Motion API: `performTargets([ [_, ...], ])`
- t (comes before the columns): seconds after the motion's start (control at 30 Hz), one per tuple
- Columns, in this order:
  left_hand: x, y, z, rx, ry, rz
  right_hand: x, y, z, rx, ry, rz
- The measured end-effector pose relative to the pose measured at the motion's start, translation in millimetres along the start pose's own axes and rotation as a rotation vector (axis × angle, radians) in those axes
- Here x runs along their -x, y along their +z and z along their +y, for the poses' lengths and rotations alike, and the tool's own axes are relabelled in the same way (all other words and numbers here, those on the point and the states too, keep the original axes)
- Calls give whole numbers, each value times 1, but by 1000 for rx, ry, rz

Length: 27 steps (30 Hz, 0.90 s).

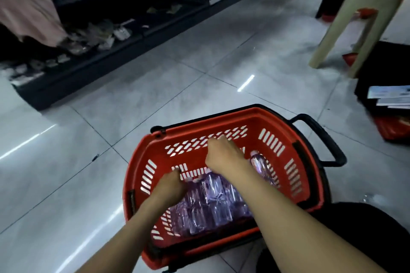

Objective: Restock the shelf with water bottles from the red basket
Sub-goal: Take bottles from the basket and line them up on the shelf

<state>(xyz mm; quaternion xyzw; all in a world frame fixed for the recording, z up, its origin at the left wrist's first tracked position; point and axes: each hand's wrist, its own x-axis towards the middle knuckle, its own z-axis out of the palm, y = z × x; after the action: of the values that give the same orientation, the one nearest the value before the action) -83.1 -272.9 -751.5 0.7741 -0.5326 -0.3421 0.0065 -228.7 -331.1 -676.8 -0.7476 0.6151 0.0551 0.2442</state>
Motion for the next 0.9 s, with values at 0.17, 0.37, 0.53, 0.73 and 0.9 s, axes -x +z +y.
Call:
performTargets([
  [0.17, -25, 42, -4, 295, -46, -163, -31, 67, 12, 55, 81, -276],
  [0.37, -38, 95, 22, 618, -188, -312, -47, 114, 59, -46, 262, -331],
  [0.53, -50, 116, 43, 571, -243, -286, -56, 127, 83, -176, 366, -244],
  [0.73, -66, 128, 25, 849, -385, -283, -61, 130, 93, -208, 367, -265],
  [0.9, -78, 134, 13, 873, -435, -272, -65, 134, 90, -207, 415, -321],
])
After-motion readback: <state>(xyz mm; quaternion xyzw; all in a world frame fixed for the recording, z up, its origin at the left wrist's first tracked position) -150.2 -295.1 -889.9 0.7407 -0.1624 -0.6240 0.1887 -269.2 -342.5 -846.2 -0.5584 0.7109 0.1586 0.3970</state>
